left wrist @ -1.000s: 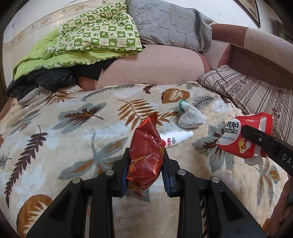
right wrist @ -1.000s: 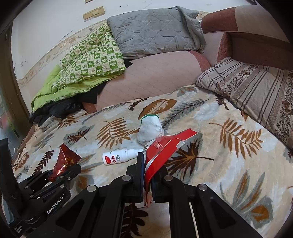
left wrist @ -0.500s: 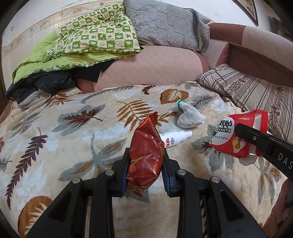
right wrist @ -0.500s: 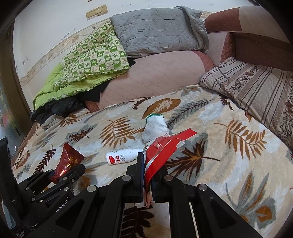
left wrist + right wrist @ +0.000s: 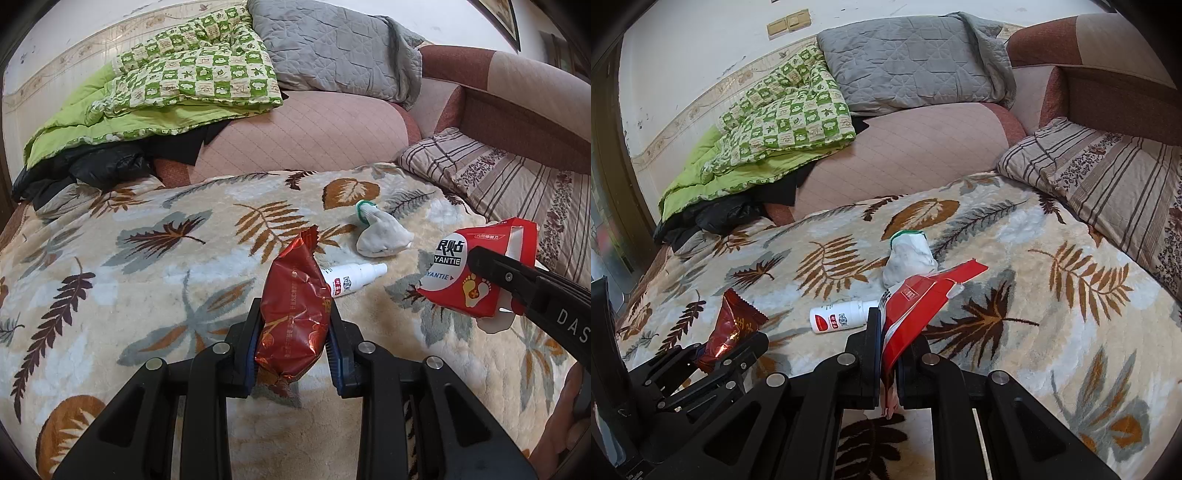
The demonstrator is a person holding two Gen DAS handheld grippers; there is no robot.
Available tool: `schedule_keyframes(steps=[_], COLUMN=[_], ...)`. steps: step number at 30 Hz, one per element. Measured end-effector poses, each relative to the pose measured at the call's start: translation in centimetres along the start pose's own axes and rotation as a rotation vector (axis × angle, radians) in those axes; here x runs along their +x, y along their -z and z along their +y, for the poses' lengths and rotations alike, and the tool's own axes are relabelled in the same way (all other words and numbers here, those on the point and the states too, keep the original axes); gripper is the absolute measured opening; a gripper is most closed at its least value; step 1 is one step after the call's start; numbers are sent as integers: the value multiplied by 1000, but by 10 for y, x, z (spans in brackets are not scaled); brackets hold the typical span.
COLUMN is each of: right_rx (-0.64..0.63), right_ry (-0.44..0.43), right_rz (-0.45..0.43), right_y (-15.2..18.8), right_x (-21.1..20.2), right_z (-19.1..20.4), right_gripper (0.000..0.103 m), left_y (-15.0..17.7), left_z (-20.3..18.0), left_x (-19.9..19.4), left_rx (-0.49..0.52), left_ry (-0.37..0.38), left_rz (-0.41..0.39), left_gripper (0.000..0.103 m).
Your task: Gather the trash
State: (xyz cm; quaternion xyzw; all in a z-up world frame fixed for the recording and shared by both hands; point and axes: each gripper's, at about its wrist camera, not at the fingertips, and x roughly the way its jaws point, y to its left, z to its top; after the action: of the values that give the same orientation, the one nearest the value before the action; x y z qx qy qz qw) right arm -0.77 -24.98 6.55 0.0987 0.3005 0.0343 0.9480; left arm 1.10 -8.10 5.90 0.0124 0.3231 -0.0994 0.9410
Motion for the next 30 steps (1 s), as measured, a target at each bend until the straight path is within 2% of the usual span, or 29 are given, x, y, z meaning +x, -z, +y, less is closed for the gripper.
schedule_keyframes(steps=[16,22,26,30], right_rx=[10,62,129,158], right_ry=[4,34,42,55], right_rz=[-17,-74,-105,-119], right_y=[-1,-1,7,29], right_x=[-10,-47,-83,-125], right_z=[2,-16,-30,-41], right_gripper=[7,7,7,7], left_y=[2,5,10,20], left_z=[-2,-3,-12,-28], left_x=[0,-10,-25,-42], left_rx=[-4,4,41,102], left_ry=[22,124,276,397], left_rz=[5,2,5,11], left_gripper=[29,29,29,29])
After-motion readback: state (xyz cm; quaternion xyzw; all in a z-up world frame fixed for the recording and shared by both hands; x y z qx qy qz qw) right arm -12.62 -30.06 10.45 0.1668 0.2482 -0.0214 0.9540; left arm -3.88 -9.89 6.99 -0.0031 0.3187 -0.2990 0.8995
